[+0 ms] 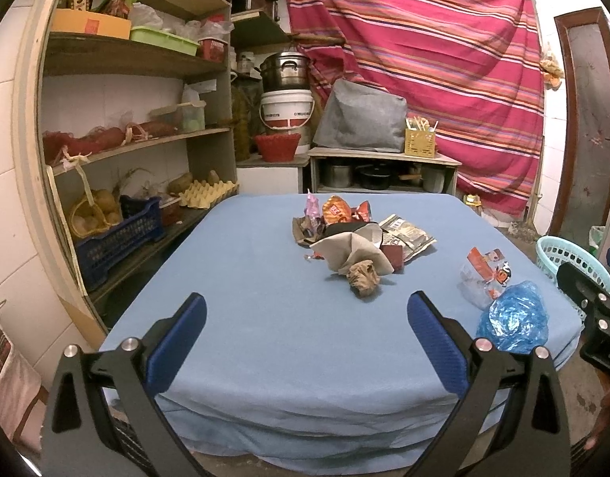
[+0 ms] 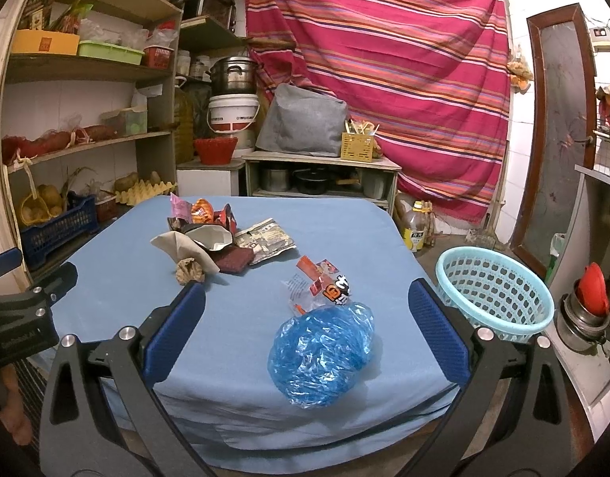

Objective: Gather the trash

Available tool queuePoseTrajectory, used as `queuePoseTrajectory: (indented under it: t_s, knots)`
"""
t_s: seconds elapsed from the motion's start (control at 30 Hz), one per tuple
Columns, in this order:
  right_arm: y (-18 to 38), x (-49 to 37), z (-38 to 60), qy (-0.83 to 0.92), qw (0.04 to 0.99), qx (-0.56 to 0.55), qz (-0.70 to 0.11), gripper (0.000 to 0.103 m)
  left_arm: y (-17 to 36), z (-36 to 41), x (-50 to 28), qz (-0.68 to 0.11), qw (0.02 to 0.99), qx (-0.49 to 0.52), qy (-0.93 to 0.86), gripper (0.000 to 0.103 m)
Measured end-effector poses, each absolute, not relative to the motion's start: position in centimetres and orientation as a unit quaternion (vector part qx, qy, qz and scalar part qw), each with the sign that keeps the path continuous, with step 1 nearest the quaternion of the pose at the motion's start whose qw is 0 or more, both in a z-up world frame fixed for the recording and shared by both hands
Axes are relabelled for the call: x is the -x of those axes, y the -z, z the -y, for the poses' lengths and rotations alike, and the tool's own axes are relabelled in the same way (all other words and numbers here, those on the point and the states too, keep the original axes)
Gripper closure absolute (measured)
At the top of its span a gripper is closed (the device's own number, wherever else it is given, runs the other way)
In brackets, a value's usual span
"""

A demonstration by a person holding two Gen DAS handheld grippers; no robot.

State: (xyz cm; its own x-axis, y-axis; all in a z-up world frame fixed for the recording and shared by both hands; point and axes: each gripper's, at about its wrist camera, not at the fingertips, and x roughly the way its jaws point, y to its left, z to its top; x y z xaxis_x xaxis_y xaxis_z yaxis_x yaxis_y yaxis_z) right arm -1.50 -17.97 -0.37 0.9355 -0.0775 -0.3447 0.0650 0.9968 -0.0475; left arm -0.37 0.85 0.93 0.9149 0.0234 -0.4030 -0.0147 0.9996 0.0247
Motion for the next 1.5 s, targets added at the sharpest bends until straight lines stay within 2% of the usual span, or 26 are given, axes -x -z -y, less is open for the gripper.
queuePoseTrajectory:
  t_s: [0.63,1.5]
  knots:
    - [0.1,1.7,17.5,0.030,0.987,0.020,-0.159,0.004,-0.6,-0.2,0.3,-0.201,0.979,-0.017,-0.009,0.004]
    - [2.7,0.3,18.7,0.057,0.983,0.034,-0.170,0.004,0.5,-0.5,-1.4,-0.213,0.977,-0.016,0.007,0.004]
